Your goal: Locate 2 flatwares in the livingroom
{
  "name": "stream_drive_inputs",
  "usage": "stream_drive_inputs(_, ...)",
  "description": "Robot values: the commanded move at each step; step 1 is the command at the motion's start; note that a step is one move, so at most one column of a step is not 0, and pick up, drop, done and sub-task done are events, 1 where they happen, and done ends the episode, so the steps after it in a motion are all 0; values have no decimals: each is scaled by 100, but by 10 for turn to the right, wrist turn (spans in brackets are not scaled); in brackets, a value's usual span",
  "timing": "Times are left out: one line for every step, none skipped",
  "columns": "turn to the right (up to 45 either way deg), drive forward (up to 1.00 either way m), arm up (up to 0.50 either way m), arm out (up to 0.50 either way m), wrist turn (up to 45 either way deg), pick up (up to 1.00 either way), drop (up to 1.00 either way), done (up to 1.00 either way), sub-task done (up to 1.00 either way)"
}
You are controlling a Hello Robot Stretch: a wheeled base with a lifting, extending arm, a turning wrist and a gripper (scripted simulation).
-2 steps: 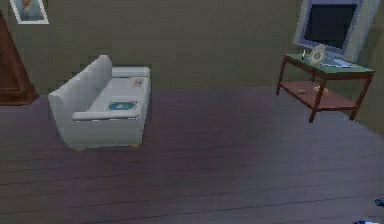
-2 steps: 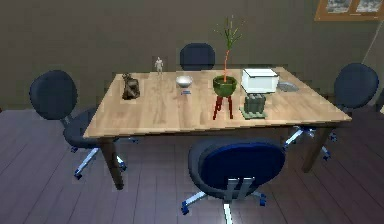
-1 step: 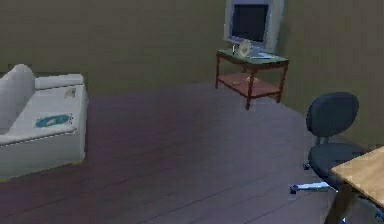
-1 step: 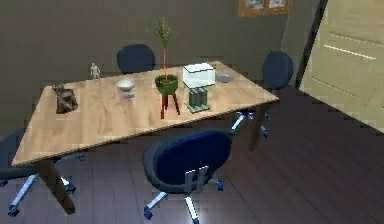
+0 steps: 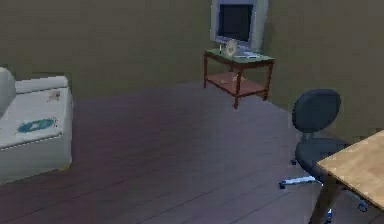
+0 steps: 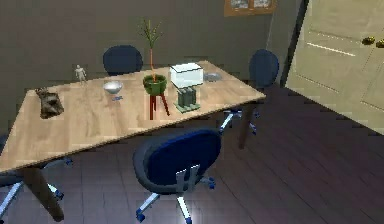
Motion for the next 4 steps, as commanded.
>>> stream_drive_inputs(0,100,0,0,0,0,0,0,0)
stream_drive_inputs(0,40,0,0,0,0,0,0,0)
stream_drive_inputs(360,0,0,0,0,0,0,0,0)
stream_drive_inputs(0,95,0,0,0,0,0,0,0)
